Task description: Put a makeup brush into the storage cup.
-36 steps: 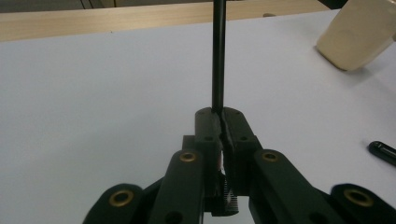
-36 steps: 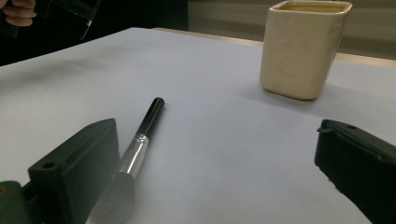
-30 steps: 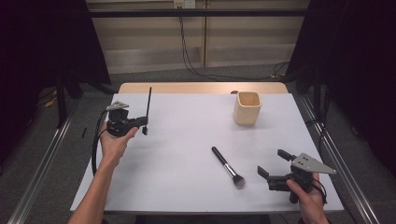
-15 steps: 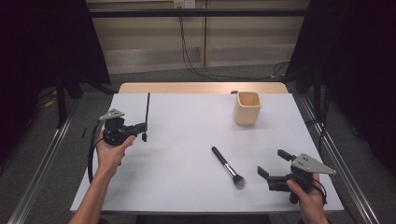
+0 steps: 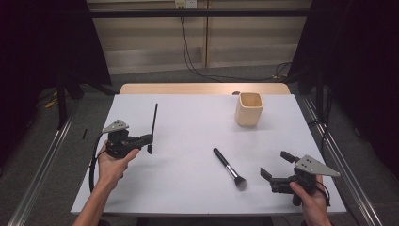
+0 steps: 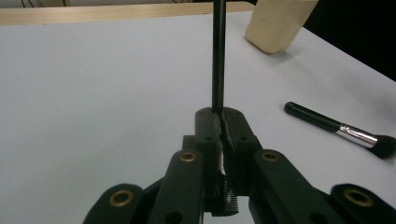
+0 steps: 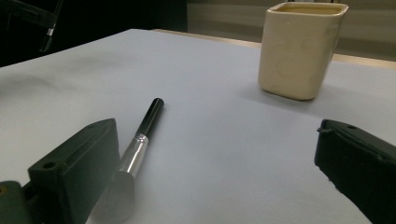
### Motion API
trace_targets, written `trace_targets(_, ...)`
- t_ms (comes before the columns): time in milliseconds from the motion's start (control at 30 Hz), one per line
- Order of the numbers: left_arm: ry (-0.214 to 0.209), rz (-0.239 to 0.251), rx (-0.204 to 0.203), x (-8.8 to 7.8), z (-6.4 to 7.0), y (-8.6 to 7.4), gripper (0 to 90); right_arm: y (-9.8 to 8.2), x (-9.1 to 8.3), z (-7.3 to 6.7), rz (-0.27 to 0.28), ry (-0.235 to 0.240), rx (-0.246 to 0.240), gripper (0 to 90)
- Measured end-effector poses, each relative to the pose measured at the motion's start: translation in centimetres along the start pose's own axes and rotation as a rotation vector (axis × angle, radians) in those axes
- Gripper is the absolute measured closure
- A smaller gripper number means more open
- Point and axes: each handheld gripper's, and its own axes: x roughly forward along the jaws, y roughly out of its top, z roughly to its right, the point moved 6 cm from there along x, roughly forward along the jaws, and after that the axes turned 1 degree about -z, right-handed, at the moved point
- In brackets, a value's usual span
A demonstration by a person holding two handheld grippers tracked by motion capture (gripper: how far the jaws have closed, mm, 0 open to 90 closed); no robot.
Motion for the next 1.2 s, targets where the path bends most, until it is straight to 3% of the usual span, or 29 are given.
trace_targets(333, -0.082, 0.016, 0.008, -0.1, 2.1, 0.1, 86.0, 0.1, 0.1, 0.0, 0.002, -0.003, -0.010, 0.0)
trace_targets(567, -0.150, 0.011, 0.054, 0.0, 4.3, 0.5, 86.0, 0.2, 0.2, -0.3, 0.009, 0.009, -0.019, 0.0)
trace_targets(700, -0.172, 0.001, 0.068, 0.2, 5.1, 0.2, 85.9, 0.2, 0.1, -0.3, 0.014, 0.009, -0.008, 0.0)
trace_targets(933, -0.222, -0.021, 0.090, 0.3, 6.8, -0.4, 85.9, 0.4, 0.0, -0.6, 0.023, 0.028, -0.029, 0.0)
trace_targets(1200, -0.249, -0.043, 0.124, 0.6, 8.2, -0.3, 85.9, 0.7, 0.3, -1.3, 0.018, 0.066, -0.033, 0.0)
